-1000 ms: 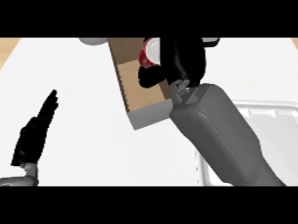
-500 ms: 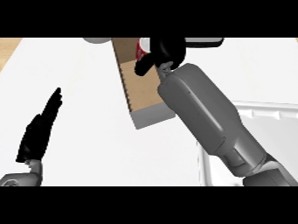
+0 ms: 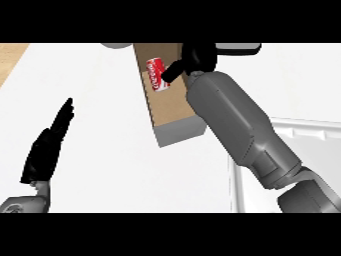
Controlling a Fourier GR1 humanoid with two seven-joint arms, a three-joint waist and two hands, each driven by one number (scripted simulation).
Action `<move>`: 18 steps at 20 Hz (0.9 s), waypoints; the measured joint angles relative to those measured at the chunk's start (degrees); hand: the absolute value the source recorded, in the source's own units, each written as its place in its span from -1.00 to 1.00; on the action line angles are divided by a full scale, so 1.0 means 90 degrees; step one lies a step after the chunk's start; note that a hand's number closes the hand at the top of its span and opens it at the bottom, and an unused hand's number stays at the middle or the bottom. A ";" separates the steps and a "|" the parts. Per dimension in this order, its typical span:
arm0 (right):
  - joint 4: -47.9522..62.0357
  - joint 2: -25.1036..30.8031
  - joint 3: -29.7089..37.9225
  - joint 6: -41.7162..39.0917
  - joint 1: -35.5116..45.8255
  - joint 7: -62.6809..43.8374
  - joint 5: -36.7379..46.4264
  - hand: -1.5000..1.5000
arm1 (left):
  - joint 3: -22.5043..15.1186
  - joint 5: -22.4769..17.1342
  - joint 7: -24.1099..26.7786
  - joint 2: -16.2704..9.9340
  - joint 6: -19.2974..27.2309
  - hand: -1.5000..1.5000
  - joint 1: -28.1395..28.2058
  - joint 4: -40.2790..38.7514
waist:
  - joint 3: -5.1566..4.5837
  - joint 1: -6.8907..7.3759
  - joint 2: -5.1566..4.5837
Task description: Pick the can from the tray and place it in the cardboard box
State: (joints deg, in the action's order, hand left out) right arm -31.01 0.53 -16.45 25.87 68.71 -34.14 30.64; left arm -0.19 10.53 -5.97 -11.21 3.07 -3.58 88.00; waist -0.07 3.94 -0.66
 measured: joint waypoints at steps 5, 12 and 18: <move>0.0014 -0.0012 0.0254 0.1198 -0.0095 0.0588 -0.0488 -1.00 | -0.0096 0.0084 0.0077 0.0132 0.0069 0.00 0.0046 -0.0105 | 0.0004 -0.0003 -0.0014; -0.0592 -0.0036 0.1064 0.2322 -0.0416 0.1645 -0.1331 -1.00 | 0.0028 0.0078 0.0140 0.0060 0.0093 0.00 0.0265 0.0015 | 0.0013 -0.0181 0.0010; -0.1438 0.0346 0.1660 0.2582 -0.1004 0.2146 -0.1784 -1.00 | 0.0187 0.0004 0.0178 0.0002 0.0075 0.00 0.0505 0.0099 | 0.0011 -0.0384 0.0069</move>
State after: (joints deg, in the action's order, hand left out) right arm -43.95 3.64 -1.51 49.11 59.67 -14.83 14.59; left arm 1.49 10.57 -4.37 -11.19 3.75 0.97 88.89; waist 0.03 0.49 -0.04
